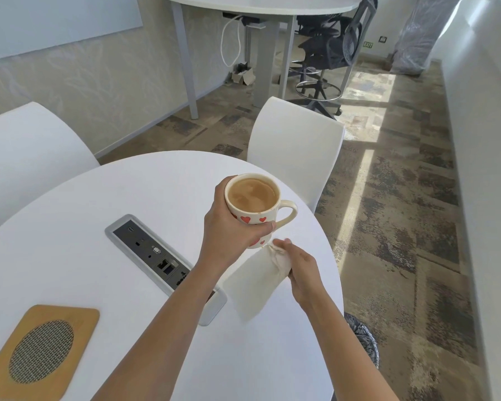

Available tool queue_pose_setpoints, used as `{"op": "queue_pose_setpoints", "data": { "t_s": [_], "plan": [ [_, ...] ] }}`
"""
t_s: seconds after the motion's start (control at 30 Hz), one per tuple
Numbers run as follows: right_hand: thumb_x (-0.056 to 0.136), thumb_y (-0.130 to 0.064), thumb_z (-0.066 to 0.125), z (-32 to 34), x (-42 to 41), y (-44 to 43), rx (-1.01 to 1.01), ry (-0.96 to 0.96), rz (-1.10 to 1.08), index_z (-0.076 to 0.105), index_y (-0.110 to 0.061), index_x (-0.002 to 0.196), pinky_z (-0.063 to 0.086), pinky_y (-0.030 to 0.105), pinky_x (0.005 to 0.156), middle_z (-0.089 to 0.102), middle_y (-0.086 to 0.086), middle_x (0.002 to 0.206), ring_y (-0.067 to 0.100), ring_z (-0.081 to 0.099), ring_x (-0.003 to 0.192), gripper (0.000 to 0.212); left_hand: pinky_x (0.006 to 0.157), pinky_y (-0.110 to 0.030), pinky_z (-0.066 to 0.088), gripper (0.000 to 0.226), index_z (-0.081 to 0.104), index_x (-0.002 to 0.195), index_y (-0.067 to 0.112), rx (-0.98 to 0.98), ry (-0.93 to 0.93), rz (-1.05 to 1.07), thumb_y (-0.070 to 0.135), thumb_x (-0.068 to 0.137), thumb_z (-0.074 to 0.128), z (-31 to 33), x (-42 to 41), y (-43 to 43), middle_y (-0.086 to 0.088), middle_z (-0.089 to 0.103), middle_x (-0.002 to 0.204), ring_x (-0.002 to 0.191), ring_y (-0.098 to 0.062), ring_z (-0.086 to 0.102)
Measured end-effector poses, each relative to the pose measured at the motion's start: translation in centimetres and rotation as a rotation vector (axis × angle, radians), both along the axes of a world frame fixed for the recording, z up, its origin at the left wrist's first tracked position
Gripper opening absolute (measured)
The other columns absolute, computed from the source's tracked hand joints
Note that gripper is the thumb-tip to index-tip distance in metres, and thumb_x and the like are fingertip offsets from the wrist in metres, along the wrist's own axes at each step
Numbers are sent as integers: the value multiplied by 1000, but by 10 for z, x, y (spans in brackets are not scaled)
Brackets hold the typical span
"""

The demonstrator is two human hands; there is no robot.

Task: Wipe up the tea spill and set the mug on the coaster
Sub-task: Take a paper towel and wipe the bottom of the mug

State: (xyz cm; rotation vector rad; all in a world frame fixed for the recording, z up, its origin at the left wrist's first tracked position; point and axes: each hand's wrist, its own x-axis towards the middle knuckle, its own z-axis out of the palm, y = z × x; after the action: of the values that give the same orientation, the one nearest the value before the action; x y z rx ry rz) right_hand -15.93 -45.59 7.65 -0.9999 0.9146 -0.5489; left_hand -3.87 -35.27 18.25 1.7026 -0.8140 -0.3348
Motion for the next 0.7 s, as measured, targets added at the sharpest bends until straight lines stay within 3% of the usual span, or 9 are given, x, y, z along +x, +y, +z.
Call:
{"op": "queue_pose_setpoints", "data": {
  "t_s": [0.1,0.2,0.33,0.57,0.7],
  "plan": [
    [91,-16,62,-1,5,9,-80,-76,10,68,-14,100,49,31,82,71,8,103,21,65,94,11,71,4,37,83,39,116,45,3,3,6,25,53,88,0,-1,0,33,53,105,93,24,47],
    [89,-11,64,0,15,18,-39,-177,31,54,-14,112,49,40,78,69,19,101,27,64,85,25,72,4,38,85,40,120,40,10,-5,4,26,52,89,0,-4,-1,30,54,109,96,20,49],
    [86,1,62,5,28,25,-76,-251,131,65,-4,105,52,40,81,69,16,100,28,64,91,19,75,3,39,88,40,124,37,21,-30,-9,28,51,89,-1,-10,-1,23,55,116,100,7,50],
    [90,4,52,13,43,23,-80,-367,63,69,-12,102,55,28,71,71,5,97,19,65,90,26,76,2,39,88,41,123,39,7,-26,-26,24,51,89,2,-17,-2,29,55,112,99,19,49],
    [89,1,55,13,43,19,-60,-434,-48,52,2,119,55,30,71,63,19,108,29,60,97,31,76,4,37,90,40,125,36,11,-38,-44,29,50,90,5,-18,-3,28,53,113,98,21,47]
  ]
}}
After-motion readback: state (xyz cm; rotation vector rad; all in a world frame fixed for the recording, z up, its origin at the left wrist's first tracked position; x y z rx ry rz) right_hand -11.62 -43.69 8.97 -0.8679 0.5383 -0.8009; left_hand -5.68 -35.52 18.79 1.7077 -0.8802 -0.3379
